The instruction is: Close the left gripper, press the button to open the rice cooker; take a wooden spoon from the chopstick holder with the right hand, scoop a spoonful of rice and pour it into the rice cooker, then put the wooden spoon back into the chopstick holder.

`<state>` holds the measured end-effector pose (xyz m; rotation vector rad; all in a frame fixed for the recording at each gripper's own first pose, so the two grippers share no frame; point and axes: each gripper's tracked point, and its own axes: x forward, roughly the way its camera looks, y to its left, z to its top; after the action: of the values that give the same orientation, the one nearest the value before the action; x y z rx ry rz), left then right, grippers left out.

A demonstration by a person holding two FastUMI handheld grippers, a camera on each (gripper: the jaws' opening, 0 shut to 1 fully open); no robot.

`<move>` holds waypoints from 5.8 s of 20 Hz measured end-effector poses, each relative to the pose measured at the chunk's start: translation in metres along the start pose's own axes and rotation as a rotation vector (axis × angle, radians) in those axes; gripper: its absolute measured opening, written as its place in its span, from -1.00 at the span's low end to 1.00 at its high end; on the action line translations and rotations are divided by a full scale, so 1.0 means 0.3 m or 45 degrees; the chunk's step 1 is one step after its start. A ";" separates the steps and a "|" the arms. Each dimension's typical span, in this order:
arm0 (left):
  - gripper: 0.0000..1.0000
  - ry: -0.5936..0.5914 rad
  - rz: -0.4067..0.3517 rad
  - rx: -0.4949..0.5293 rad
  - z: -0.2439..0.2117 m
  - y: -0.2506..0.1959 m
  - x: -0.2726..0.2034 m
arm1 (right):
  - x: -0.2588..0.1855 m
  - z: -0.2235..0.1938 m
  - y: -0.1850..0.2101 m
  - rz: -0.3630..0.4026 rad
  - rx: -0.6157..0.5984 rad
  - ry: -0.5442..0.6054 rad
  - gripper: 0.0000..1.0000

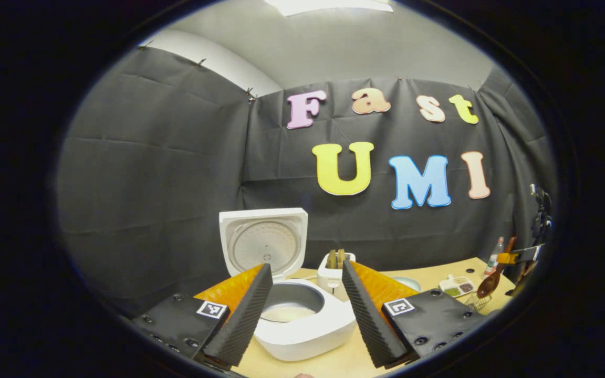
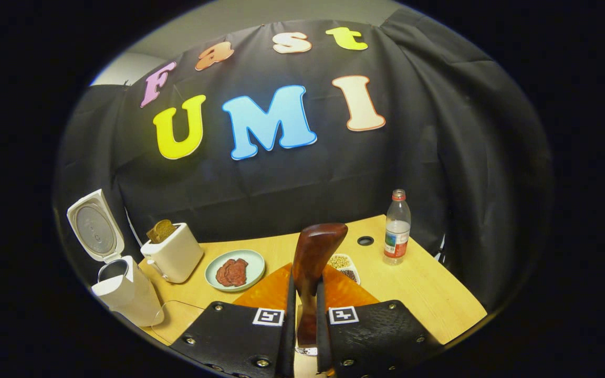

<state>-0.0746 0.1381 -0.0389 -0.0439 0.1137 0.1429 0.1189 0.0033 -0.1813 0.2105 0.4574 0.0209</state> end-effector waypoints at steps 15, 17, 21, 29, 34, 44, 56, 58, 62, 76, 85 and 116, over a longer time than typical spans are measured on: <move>0.93 -0.018 0.005 0.013 0.014 -0.012 -0.014 | -0.003 -0.193 -0.056 -0.020 0.072 0.177 -0.51; 0.87 -0.014 -0.013 0.008 0.005 -0.025 0.000 | -0.023 -0.171 -0.086 -0.060 0.023 0.154 -0.03; 0.89 -0.028 -0.040 -0.001 0.019 -0.037 0.021 | -0.087 -0.089 -0.175 -0.203 -0.095 0.064 0.96; 0.79 -0.069 -0.056 -0.002 0.079 0.003 0.121 | -0.263 0.174 -0.135 -0.217 -0.124 -0.156 0.96; 0.86 -0.085 -0.020 -0.004 0.138 0.100 0.252 | -0.351 0.261 -0.085 -0.213 -0.178 -0.242 0.95; 0.86 -0.032 0.064 -0.079 0.233 0.320 0.604 | -0.455 0.221 -0.050 -0.287 -0.185 -0.263 1.00; 0.84 0.101 0.166 -0.064 0.188 0.515 1.037 | -0.527 0.132 -0.083 -0.421 -0.169 -0.216 0.95; 0.79 0.159 0.173 -0.061 0.136 0.521 1.080 | -0.536 0.124 -0.091 -0.431 -0.169 -0.208 0.95; 0.94 0.172 0.168 -0.095 0.117 0.509 1.092 | -0.547 0.122 -0.097 -0.431 -0.182 -0.207 0.95; 0.94 0.169 0.160 -0.082 0.068 0.351 0.847 | -0.506 0.170 -0.069 -0.243 -0.175 -0.264 0.95; 0.92 0.238 0.128 -0.108 -0.058 0.230 0.668 | -0.447 0.199 -0.057 -0.149 -0.202 -0.261 0.95; 0.92 0.520 0.064 -0.020 -0.550 0.034 0.469 | -0.436 0.149 -0.036 -0.074 -0.241 -0.203 0.95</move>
<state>0.0441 0.1593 -0.2195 -0.0859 0.5219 0.1839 0.0209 -0.0248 -0.0874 0.0124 0.3000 -0.0092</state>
